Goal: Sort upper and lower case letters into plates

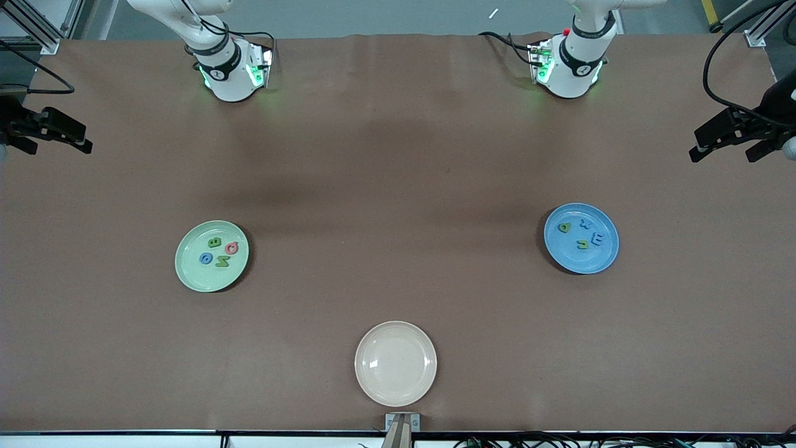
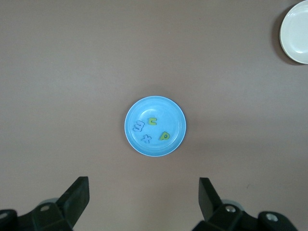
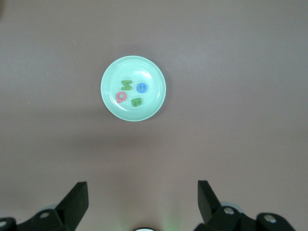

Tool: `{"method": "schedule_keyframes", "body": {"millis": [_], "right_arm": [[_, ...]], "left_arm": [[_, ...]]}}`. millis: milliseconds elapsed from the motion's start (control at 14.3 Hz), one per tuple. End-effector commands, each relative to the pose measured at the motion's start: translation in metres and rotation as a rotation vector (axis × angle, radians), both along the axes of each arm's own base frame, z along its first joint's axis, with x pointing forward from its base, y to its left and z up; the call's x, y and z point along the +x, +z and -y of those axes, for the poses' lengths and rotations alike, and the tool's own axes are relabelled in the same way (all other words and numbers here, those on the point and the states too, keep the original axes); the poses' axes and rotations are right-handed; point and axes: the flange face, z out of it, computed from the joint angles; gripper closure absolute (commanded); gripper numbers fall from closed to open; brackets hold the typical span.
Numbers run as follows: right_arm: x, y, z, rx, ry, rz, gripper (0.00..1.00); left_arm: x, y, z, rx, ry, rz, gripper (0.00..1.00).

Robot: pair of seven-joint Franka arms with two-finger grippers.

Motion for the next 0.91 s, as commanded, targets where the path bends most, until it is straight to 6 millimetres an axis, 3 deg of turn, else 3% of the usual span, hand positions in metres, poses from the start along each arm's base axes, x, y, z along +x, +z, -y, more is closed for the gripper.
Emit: {"method": "schedule_keyframes", "body": {"millis": [0,838], "right_arm": [[-0.0021,0.0050,0.0027,0.017,0.001,0.017,0.00],[-0.0016,0.0075,0.0009,0.048,-0.002,0.038,0.00]], "left_arm": [[0.0063,0.0031,-0.0029,0.018,0.010,0.002,0.00],[0.0122,0.0057,-0.0085,0.049,0.018,0.018,0.00]]}}
